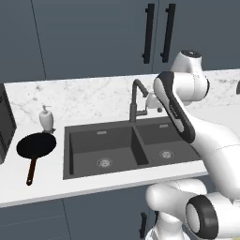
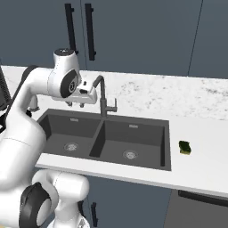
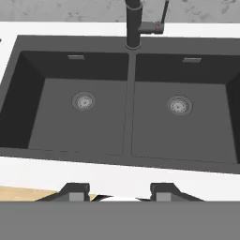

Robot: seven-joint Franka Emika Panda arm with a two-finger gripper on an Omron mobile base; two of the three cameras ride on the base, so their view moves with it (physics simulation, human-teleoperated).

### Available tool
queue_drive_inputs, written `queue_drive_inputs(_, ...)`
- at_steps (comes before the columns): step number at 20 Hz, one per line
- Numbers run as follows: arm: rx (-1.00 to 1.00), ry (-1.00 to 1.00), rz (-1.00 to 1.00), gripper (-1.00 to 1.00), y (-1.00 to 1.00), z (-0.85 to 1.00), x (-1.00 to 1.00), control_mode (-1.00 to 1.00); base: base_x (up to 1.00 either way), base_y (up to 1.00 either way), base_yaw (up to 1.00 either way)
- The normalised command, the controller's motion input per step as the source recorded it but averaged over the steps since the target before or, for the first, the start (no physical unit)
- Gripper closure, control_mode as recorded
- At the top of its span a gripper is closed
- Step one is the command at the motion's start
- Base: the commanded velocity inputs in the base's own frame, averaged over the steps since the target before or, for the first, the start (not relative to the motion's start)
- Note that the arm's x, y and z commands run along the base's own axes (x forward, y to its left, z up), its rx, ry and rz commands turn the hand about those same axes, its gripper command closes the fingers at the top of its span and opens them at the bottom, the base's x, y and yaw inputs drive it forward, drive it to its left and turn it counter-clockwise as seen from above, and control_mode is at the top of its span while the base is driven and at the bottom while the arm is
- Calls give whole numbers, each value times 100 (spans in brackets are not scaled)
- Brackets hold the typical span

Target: Pick the pan and sponge and place them into the sink. Then turn on the water.

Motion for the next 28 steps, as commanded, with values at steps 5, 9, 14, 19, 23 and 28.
queue_drive_inputs(5,0,-2,0,-100,14,0,-21,-100,0,0,0)
queue_drive_inputs(9,0,-3,8,-100,50,0,-46,-100,0,0,0)
queue_drive_inputs(14,0,0,11,-100,67,-1,-51,-100,0,0,0)
queue_drive_inputs(19,-5,11,9,-100,82,-2,-50,-100,0,0,0)
queue_drive_inputs(23,-4,8,5,-100,74,-1,-49,-100,0,0,0)
queue_drive_inputs(28,0,2,2,-100,76,-1,-34,-100,0,0,0)
